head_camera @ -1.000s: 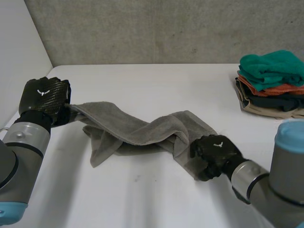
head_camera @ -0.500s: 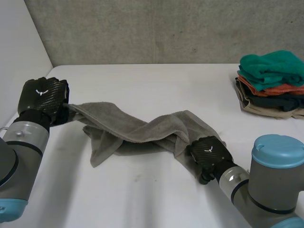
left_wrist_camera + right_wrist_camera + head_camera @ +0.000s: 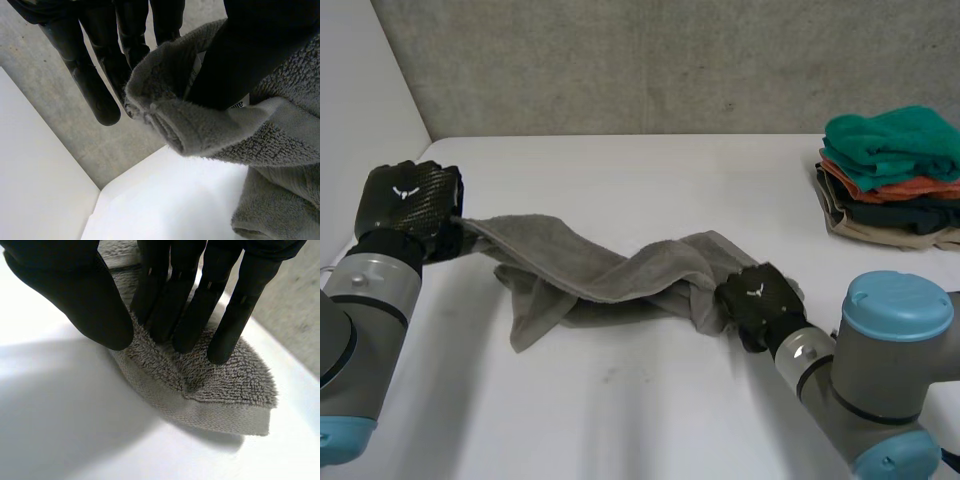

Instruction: Fold the laundry.

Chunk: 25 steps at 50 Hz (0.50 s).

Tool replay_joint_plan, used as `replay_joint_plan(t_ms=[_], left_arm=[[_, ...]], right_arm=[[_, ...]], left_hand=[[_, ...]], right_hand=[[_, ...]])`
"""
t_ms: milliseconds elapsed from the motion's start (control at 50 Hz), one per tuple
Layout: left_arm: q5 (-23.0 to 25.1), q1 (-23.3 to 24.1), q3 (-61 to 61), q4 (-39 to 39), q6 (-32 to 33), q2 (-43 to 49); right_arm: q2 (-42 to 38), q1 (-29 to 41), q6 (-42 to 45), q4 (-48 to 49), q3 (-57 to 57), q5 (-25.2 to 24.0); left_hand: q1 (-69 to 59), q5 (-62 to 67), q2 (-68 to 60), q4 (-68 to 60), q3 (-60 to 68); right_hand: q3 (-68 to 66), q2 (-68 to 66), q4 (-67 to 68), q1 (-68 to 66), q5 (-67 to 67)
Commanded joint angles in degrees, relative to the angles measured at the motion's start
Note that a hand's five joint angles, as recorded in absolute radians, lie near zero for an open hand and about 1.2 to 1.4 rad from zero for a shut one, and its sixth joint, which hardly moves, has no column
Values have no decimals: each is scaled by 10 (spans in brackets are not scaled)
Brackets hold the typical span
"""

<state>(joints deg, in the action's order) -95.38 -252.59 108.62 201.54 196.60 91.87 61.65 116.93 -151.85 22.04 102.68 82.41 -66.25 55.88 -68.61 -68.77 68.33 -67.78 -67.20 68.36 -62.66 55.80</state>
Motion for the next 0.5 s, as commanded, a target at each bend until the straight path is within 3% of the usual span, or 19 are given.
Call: replay_joint_plan(t_ms=[20,60,140,220,380,500], left_arm=[[-1,-7,-22,-22,4,-24],[0,-13,-31,-40,4,-45],[6,-40,-59,-94,4,-87],[43,-58,-89,-155,4,-115],[114,-104,-106,-229,21,-142],[126,-107,-93,-227,100,-34]], right_arm=[[50,-9,44,-15,-46,6],[90,-25,53,-53,-60,9],[191,-97,95,-215,-143,8],[225,-130,110,-325,-231,0],[242,-165,136,-414,-307,-9],[182,-172,159,-433,-302,-5]], left_hand=[[-138,141,-114,-112,117],[-138,141,-114,-112,117],[-138,141,-114,-112,117],[-138,141,-114,-112,117],[-138,141,-114,-112,117],[-138,141,-114,-112,117]], right_hand=[[-122,-128,116,-173,142],[-122,-128,116,-173,142],[-122,-128,116,-173,142],[-122,-128,116,-173,142],[-122,-128,116,-173,142],[-122,-128,116,-173,142]])
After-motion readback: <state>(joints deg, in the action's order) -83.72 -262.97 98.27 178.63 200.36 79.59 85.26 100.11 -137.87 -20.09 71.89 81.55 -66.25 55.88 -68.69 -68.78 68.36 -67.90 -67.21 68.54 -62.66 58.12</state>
